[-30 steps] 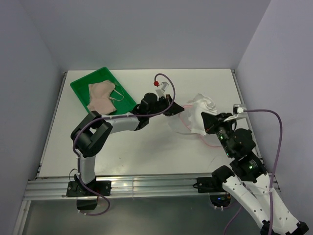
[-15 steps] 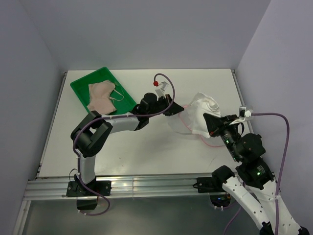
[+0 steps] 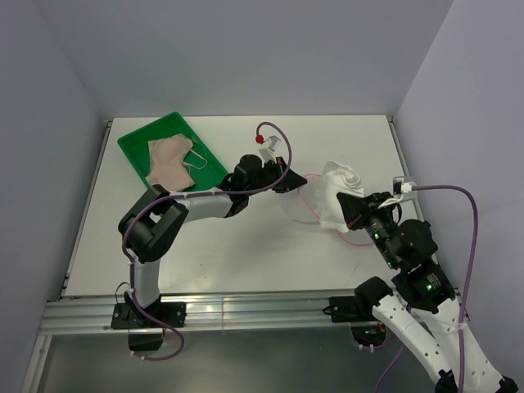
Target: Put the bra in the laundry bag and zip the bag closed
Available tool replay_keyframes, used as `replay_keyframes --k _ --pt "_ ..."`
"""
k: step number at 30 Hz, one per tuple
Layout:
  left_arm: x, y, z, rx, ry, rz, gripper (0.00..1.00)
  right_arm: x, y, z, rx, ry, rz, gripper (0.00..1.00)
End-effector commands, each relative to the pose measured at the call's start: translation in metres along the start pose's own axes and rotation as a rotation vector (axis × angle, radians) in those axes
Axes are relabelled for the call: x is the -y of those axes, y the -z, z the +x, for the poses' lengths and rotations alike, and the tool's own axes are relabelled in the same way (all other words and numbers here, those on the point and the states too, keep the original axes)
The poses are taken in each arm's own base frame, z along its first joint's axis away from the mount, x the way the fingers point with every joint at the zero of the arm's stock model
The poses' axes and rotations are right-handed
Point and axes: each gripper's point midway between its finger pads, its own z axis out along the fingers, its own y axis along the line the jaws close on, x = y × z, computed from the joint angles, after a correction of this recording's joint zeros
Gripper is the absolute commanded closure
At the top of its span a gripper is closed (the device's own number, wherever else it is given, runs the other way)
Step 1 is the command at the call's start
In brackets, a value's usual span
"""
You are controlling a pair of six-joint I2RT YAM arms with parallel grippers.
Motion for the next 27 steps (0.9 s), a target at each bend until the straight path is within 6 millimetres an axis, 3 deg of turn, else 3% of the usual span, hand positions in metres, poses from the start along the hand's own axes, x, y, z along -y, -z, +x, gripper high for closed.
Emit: replay_keyframes --k 1,6,11,18,23,25,27 --pt "0.023 0.0 -0.02 0.05 -0.033 0.071 1.0 0.007 -0.01 0.004 -0.008 0.008 0.037 1.0" --pt "0.024 0.004 -0.017 0.043 -0.035 0.075 1.0 0.008 -0.026 0.014 -0.052 0.005 0.052 1.0" --pt "0.026 0.007 -0.014 0.035 -0.034 0.089 1.0 0.021 -0.043 0.024 -0.056 0.007 0.118 1.0" --pt "0.027 0.009 -0.01 0.011 -0.009 0.1 1.0 0.036 -0.063 0.018 0.039 0.013 0.186 1.0" --pt "0.031 0.009 -0.013 0.018 -0.006 0.106 1.0 0.04 -0.08 0.047 -0.002 0.009 0.162 1.0" --pt "0.032 0.01 -0.014 0.017 0.004 0.11 1.0 0.046 -0.085 0.069 -0.045 0.003 0.164 1.0" --pt "0.035 0.01 -0.013 0.011 0.023 0.119 1.0 0.045 -0.088 0.075 -0.044 -0.01 0.142 1.0"
